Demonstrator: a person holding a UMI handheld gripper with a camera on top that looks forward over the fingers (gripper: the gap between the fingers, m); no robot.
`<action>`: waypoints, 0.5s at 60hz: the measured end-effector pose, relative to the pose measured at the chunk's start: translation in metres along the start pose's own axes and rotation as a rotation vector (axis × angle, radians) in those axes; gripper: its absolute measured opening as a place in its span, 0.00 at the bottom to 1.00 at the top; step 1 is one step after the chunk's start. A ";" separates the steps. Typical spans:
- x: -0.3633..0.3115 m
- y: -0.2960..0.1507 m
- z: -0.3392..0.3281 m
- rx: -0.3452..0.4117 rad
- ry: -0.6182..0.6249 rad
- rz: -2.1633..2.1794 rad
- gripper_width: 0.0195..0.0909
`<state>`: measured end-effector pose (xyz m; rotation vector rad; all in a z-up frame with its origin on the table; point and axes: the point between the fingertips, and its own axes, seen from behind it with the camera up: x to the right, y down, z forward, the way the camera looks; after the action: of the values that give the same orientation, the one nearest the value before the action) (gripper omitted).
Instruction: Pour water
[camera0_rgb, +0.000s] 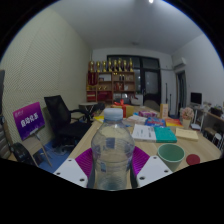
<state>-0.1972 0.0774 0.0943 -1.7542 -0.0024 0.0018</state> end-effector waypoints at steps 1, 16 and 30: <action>0.000 0.000 0.000 -0.012 -0.002 0.010 0.40; -0.022 -0.089 -0.022 -0.077 -0.243 0.891 0.38; 0.000 -0.118 -0.037 -0.137 -0.406 1.949 0.38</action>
<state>-0.1976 0.0622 0.2176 -1.2060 1.3822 1.7409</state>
